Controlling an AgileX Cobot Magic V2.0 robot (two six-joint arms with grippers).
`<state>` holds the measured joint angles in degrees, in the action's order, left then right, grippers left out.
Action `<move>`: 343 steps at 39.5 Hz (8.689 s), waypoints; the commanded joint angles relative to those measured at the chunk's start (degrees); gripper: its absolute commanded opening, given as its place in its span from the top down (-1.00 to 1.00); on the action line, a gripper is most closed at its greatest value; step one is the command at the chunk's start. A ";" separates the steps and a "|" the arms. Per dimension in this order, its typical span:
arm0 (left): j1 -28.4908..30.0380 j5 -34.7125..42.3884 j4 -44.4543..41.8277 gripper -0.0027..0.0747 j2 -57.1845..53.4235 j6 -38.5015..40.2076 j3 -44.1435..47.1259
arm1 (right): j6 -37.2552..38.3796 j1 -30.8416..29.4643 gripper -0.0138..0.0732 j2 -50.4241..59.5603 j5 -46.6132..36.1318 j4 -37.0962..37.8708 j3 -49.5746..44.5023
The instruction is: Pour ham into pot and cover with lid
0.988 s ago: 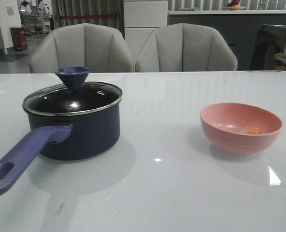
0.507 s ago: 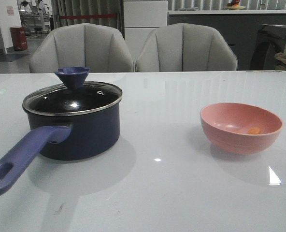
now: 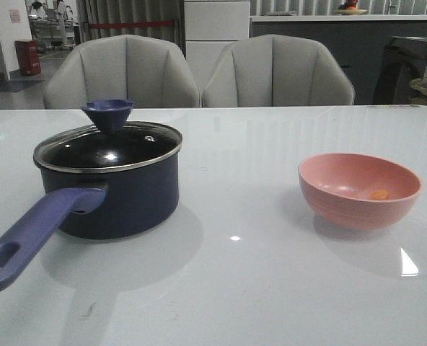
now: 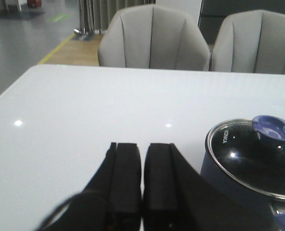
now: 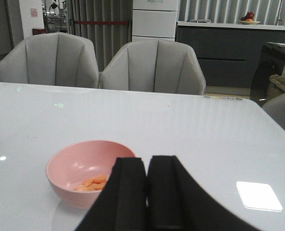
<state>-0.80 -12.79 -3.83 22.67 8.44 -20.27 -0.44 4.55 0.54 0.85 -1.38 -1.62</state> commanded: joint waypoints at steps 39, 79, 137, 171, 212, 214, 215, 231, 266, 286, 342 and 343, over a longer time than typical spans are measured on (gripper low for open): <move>-6.47 3.78 -5.41 -0.45 3.98 0.12 -1.49 | -0.03 -0.31 0.35 1.09 -4.39 0.67 -0.46; -15.04 -6.95 0.67 -0.72 32.82 -0.01 -27.76 | -0.03 -0.31 0.35 1.09 -4.39 0.67 -0.46; -23.66 -29.25 1.13 -0.75 77.85 1.66 -65.00 | -0.03 -0.31 0.35 1.09 -4.39 0.67 -0.46; -23.66 -28.50 2.96 0.49 79.47 1.66 -65.12 | -0.03 -0.31 0.35 1.09 -4.39 0.67 -0.46; -10.37 -25.20 -1.95 0.51 61.41 4.52 -54.21 | -0.03 -0.31 0.35 1.09 -4.39 0.67 -0.46; -7.70 -24.62 -1.95 0.51 59.70 4.51 -52.11 | -0.03 -0.31 0.35 1.09 -4.39 0.67 -0.46; -6.69 -24.37 -1.95 0.51 59.04 4.51 -50.84 | -0.03 -0.31 0.35 1.09 -4.39 0.67 -0.46; 5.61 -15.61 3.26 0.51 55.74 -1.39 -34.58 | -0.03 -0.31 0.35 1.09 -4.39 0.67 -0.46; 5.51 -2.96 6.60 0.42 72.38 -1.80 -31.32 | -0.03 -0.31 0.35 1.09 -4.39 0.67 -0.46; 3.15 -8.55 6.22 -0.48 74.40 -4.41 -33.43 | -0.03 -0.31 0.35 1.09 -4.39 0.67 -0.46; -12.40 -9.13 6.22 -0.41 4.04 -4.66 -7.49 | -0.03 -0.31 0.35 1.09 -4.39 0.67 -0.46; -12.40 -9.13 6.22 -0.41 2.38 -4.66 -7.14 | -0.03 -0.31 0.35 1.09 -4.39 0.67 -0.46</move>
<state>-12.76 -26.55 1.89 29.11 3.88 -26.94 -0.44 4.55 0.54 1.18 -1.38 -1.62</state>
